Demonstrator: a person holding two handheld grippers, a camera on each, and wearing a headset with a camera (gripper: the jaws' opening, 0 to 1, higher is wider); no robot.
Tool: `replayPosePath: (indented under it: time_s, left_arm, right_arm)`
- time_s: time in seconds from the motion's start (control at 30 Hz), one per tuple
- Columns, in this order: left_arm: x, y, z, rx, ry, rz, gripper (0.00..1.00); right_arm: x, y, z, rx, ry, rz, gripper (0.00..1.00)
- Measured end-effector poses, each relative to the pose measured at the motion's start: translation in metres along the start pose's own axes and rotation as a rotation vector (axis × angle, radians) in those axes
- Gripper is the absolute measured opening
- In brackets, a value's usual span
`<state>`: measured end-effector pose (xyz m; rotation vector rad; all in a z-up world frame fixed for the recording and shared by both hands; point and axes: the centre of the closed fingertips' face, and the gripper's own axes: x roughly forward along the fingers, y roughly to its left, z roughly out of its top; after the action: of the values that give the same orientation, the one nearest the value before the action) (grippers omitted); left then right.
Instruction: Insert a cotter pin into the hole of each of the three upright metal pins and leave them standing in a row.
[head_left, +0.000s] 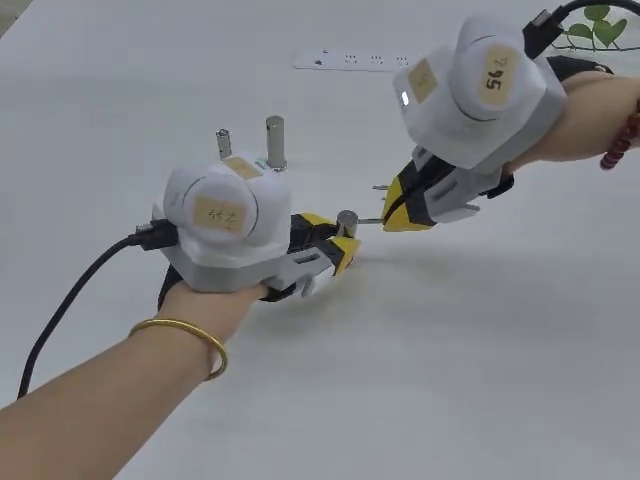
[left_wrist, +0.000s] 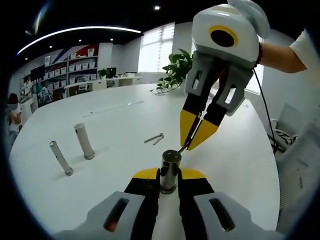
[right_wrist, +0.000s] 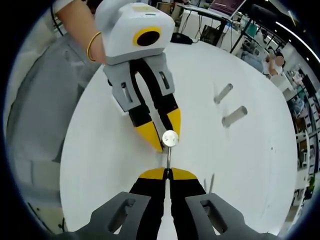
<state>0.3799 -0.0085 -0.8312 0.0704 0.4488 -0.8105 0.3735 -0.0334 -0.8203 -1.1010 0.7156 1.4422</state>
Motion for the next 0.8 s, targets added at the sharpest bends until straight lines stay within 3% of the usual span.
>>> replayPosePath:
  time_s: [0.43, 0.8]
  left_arm:
    - [0.001, -0.001, -0.002, -0.019, -0.017, 0.003, 0.12]
    - [0.001, -0.002, -0.002, -0.037, -0.016, 0.003, 0.12]
  right_arm:
    - [0.008, -0.002, 0.015, 0.044, -0.023, 0.005, 0.03]
    - [0.009, -0.001, 0.018, 0.096, -0.040, 0.011, 0.04]
